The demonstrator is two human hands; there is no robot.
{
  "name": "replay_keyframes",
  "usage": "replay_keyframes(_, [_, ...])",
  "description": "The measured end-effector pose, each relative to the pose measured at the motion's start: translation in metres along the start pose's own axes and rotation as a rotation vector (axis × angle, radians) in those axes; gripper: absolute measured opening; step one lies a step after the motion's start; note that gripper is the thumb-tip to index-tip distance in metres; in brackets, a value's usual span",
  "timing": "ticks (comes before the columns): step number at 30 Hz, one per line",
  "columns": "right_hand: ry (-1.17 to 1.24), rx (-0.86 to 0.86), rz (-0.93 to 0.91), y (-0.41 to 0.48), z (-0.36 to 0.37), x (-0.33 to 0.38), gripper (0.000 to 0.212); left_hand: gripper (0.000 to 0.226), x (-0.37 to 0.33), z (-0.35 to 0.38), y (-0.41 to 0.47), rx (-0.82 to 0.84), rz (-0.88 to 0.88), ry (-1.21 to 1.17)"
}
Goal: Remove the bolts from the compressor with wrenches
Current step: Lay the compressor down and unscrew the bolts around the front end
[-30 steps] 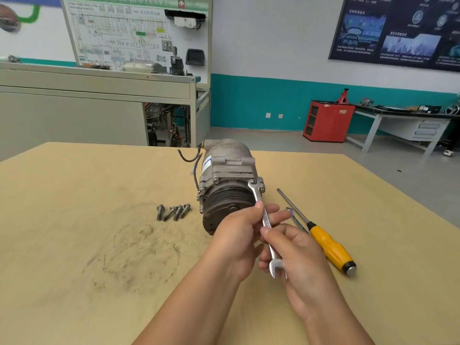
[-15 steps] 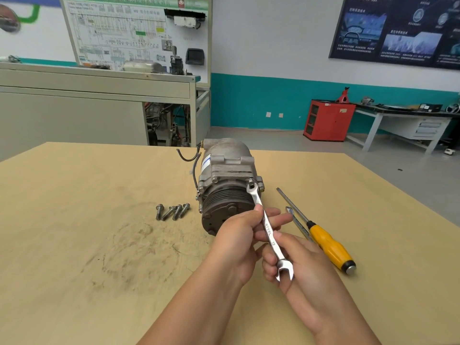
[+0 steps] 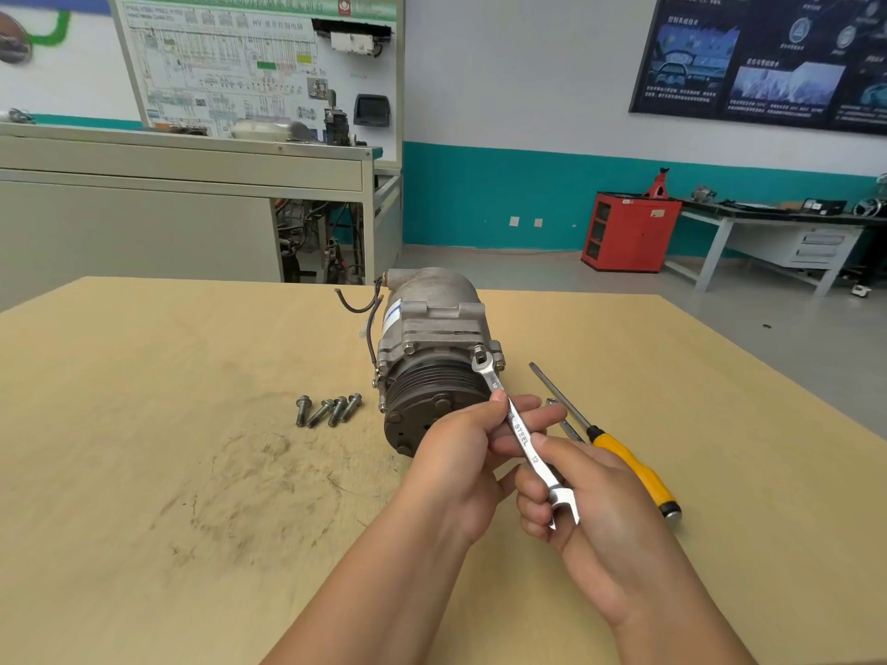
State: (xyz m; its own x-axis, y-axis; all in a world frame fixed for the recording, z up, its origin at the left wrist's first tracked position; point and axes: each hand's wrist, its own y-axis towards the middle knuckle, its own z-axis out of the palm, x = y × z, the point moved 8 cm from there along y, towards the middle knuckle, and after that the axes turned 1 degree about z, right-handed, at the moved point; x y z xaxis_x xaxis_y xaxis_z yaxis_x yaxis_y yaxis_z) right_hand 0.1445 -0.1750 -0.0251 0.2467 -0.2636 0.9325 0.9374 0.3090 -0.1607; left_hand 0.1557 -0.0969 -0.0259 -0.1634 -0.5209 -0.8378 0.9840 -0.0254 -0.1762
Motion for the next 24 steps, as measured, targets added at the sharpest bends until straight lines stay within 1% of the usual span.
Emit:
replay_keyframes(4, [-0.010, -0.002, -0.006, -0.001, 0.001, 0.006, 0.027, 0.028, 0.000, 0.002, 0.001, 0.003, -0.013, -0.022])
replay_keyframes(12, [-0.107, 0.013, 0.015, -0.002, 0.001, 0.016, 0.030, 0.028, 0.001, 0.005, 0.003, 0.010, -0.028, -0.059])
replay_keyframes(24, [-0.111, 0.030, 0.034, 0.001, -0.001, 0.020, 0.031, 0.027, -0.001, 0.007, 0.005, 0.032, -0.040, -0.065])
